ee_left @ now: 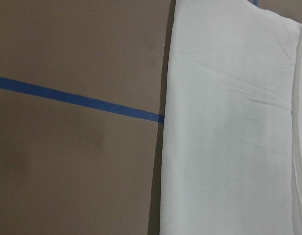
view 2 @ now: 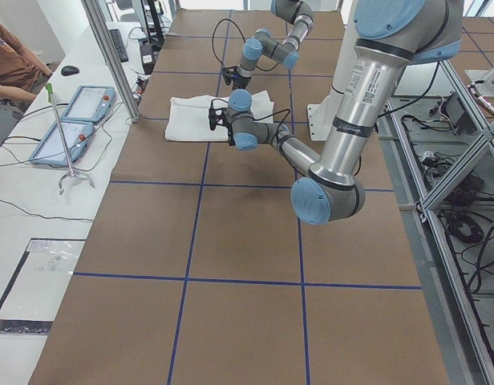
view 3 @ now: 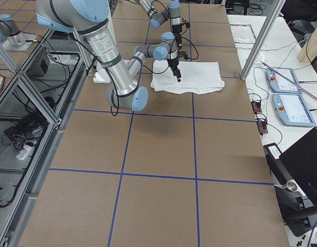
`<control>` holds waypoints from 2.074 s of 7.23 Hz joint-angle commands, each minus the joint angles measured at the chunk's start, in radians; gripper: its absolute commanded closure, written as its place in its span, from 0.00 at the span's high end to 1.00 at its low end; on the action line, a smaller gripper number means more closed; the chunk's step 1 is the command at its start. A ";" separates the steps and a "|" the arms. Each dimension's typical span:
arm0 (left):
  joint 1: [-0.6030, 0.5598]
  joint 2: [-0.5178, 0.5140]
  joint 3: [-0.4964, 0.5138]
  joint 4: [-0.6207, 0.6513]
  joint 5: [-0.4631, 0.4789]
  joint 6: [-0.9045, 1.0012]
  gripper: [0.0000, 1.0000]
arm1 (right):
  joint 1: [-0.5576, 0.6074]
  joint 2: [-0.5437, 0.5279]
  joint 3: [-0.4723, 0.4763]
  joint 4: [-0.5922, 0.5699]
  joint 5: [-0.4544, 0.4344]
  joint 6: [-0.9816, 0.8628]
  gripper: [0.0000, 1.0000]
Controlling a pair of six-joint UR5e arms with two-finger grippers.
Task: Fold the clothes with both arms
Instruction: 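Slide the right gripper along the shirt away from the robot, then raise the right gripper off the shirt and move it outward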
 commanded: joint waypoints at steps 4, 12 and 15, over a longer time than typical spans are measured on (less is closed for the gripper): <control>0.000 -0.011 0.004 -0.009 -0.001 -0.003 1.00 | 0.022 -0.008 -0.078 0.080 0.000 -0.027 1.00; 0.000 -0.038 0.002 -0.004 0.000 -0.008 1.00 | 0.160 -0.138 0.003 0.085 0.093 -0.171 1.00; -0.002 -0.040 -0.009 0.002 0.002 -0.008 1.00 | 0.289 -0.252 0.181 0.067 0.261 -0.208 1.00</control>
